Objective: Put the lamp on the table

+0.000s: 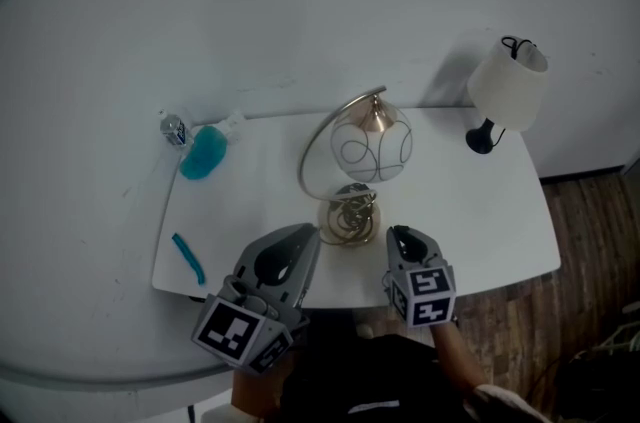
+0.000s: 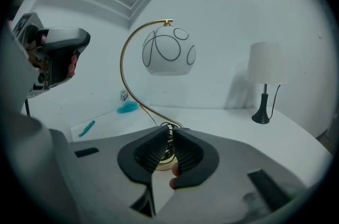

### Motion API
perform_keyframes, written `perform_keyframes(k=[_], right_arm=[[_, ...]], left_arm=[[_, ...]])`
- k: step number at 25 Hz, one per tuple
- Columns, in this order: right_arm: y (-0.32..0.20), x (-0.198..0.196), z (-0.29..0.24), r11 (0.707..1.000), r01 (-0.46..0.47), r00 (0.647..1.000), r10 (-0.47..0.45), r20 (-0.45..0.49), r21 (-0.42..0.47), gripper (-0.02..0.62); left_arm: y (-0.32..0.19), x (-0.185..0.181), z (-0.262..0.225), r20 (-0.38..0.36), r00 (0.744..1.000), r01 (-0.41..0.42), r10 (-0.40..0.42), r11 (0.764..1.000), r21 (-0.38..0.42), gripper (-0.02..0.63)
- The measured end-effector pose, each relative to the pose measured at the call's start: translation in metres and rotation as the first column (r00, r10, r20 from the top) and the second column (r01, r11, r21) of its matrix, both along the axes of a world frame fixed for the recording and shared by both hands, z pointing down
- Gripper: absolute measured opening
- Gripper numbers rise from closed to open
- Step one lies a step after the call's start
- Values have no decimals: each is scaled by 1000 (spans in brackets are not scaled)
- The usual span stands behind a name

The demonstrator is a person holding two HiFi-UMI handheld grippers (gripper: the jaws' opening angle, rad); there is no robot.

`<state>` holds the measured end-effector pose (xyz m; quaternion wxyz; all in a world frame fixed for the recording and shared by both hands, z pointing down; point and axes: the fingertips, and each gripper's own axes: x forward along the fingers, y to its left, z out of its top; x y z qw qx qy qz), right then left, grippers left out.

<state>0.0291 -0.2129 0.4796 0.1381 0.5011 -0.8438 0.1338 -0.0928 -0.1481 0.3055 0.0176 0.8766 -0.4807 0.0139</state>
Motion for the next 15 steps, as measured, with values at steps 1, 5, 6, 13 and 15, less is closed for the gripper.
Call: perform_keyframes(k=[1,5,6,13,15], right_arm=[[1,1,-1,1000,-6,1000,6,12,-4,32],[5,5,-10,1000,-24,999,23,30,2,9],[6,6,-12,1000,-25,999,24,31,7,9],[13,9,-28,999,-30,999,28,47,30,9],[15,10,-33,999,-31,998,29,57,32,9]], left_arm=[[0,1,1,3,1000,2,-2,1000,-2,34],[1,0,7,0,1000,12,-12,1000,-19,34],[1,-1,9,-2,1000,15,-15,1000,-22,34],[2,-1,12,-11,1000,16,-16,999,-31,20],[3,0,12,-16,1000,14,-14,999,-31,20]])
